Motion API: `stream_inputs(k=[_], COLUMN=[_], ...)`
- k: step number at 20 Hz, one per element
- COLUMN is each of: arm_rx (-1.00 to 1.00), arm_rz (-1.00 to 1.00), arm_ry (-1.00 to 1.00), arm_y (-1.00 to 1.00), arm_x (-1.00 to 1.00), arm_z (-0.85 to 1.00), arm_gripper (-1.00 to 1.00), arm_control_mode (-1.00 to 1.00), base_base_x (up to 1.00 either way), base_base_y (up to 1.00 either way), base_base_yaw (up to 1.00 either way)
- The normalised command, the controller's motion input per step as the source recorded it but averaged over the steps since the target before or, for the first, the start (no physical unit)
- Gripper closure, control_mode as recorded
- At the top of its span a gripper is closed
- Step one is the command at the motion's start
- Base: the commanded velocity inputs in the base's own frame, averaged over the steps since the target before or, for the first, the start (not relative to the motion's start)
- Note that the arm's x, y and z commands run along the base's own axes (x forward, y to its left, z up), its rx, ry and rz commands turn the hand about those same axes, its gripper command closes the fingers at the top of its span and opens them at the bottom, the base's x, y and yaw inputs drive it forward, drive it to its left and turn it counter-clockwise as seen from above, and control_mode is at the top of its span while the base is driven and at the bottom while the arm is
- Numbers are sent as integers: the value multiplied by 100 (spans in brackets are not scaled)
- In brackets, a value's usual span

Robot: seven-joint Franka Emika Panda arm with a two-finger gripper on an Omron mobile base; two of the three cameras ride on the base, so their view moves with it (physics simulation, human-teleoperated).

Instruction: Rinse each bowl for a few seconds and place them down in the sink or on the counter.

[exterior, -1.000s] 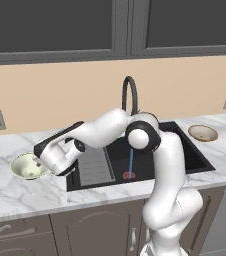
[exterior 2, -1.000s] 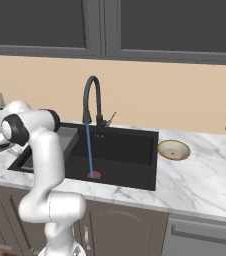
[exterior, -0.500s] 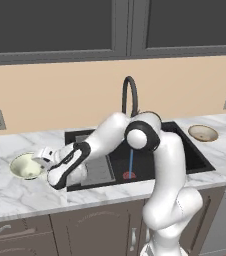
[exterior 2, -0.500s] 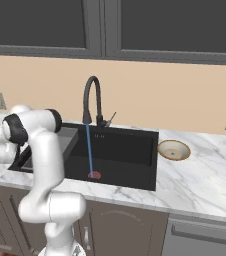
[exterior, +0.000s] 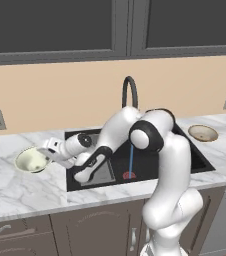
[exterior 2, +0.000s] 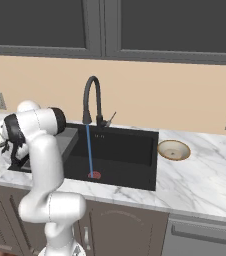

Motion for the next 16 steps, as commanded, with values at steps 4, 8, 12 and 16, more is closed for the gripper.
stream_inputs(k=[4, 8, 12, 16], arm_rx=[0, -1, -1, -2], arm_rz=[-15, -25, -36, -43], arm_ry=[0, -1, -6, -9], arm_y=[0, -4, -2, 0], arm_x=[-9, -14, -19, -8], arm_z=[42, 27, 19, 12], arm_gripper=[100, 100, 100, 100], arm_control_mode=[-100, -100, -100, -100], base_base_x=[0, 0, 0, 0], base_base_y=[0, 0, 0, 0], base_base_yaw=[0, 0, 0, 0])
